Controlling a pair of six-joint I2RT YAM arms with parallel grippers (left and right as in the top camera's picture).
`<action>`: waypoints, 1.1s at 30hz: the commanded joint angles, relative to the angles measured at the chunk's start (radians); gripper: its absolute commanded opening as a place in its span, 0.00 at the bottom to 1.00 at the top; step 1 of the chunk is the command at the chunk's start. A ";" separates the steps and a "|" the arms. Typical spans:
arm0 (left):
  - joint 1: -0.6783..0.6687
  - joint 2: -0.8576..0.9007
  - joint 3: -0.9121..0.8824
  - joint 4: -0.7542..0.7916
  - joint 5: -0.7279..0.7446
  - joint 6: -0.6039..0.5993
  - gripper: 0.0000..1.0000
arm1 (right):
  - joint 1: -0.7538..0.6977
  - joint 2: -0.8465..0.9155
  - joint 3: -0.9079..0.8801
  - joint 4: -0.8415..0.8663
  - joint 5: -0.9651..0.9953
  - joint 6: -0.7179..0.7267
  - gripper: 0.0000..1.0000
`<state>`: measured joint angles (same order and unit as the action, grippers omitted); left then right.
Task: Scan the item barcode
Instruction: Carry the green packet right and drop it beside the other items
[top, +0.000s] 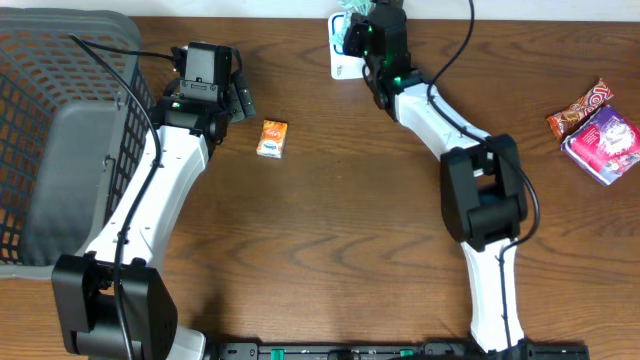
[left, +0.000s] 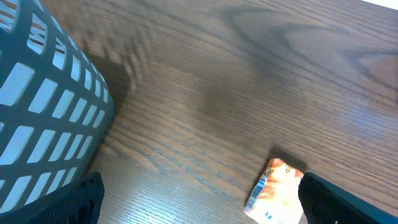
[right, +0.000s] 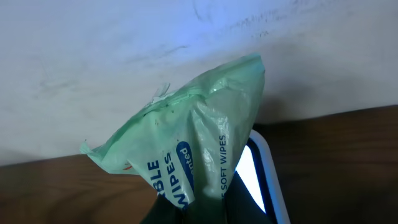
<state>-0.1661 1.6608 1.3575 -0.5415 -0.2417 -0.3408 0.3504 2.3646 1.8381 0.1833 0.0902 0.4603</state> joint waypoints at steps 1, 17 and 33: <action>0.004 0.002 -0.001 0.001 -0.006 -0.009 0.99 | 0.004 0.028 0.050 -0.001 0.037 -0.047 0.01; 0.004 0.002 -0.001 0.001 -0.006 -0.009 0.99 | -0.148 -0.014 0.247 -0.359 0.063 -0.058 0.01; 0.004 0.002 -0.001 0.001 -0.006 -0.009 0.99 | -0.583 -0.053 0.232 -0.888 0.225 -0.166 0.01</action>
<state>-0.1661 1.6608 1.3575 -0.5415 -0.2417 -0.3408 -0.1997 2.3680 2.0693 -0.6983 0.3473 0.3180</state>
